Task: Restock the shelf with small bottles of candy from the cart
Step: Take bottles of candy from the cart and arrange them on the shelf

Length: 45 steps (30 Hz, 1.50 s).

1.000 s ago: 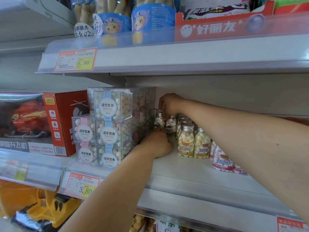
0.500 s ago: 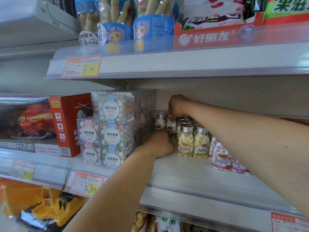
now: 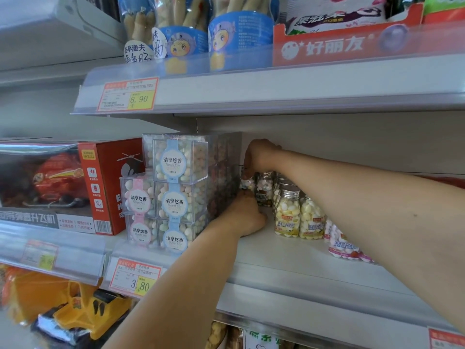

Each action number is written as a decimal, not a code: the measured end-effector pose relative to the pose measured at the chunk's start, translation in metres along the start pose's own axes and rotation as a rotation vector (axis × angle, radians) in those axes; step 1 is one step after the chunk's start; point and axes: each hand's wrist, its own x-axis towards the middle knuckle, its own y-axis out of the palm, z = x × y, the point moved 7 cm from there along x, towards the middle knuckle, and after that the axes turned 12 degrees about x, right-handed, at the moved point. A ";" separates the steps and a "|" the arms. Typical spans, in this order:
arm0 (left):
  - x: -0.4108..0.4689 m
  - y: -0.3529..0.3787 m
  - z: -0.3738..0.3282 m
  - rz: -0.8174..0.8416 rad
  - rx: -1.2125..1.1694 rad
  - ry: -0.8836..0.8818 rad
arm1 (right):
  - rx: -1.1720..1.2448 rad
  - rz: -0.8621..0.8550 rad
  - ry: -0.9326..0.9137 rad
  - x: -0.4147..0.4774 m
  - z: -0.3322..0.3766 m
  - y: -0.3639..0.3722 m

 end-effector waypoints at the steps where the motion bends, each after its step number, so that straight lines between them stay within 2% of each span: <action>1: 0.000 0.000 0.000 0.001 0.002 0.006 | 0.001 0.008 0.001 0.001 0.000 0.000; 12: 0.003 0.002 0.004 0.037 0.056 -0.009 | 0.053 -0.012 -0.034 -0.008 -0.004 -0.004; 17: -0.013 -0.010 -0.003 0.067 0.074 -0.016 | 0.094 -0.139 -0.083 -0.064 0.001 -0.040; 20: -0.034 -0.025 -0.010 0.071 0.089 -0.028 | 0.128 -0.157 -0.110 -0.106 0.008 -0.056; 22: -0.061 -0.042 -0.021 -0.014 0.053 -0.037 | 0.156 -0.142 -0.123 -0.141 0.015 -0.063; 26: -0.161 -0.072 -0.062 -0.365 -0.190 0.058 | 0.257 -0.206 -0.163 -0.229 0.019 -0.078; 27: -0.190 -0.073 -0.075 -0.417 -0.256 0.095 | 0.269 -0.262 -0.178 -0.254 0.017 -0.082; 29: -0.239 -0.058 -0.098 -0.419 -0.366 0.142 | 0.310 -0.354 -0.186 -0.310 0.005 -0.084; 31: -0.277 -0.031 -0.119 -0.360 -0.403 0.169 | 0.315 -0.356 -0.154 -0.363 -0.015 -0.074; 34: -0.319 0.034 -0.148 -0.161 -0.365 0.194 | 0.229 -0.224 0.013 -0.431 -0.064 -0.035; 41: -0.396 0.194 -0.215 0.362 -0.323 0.255 | 0.312 0.160 0.567 -0.597 -0.224 0.097; 45: -0.431 0.284 -0.242 0.653 -0.315 0.228 | 0.378 0.354 0.896 -0.692 -0.290 0.167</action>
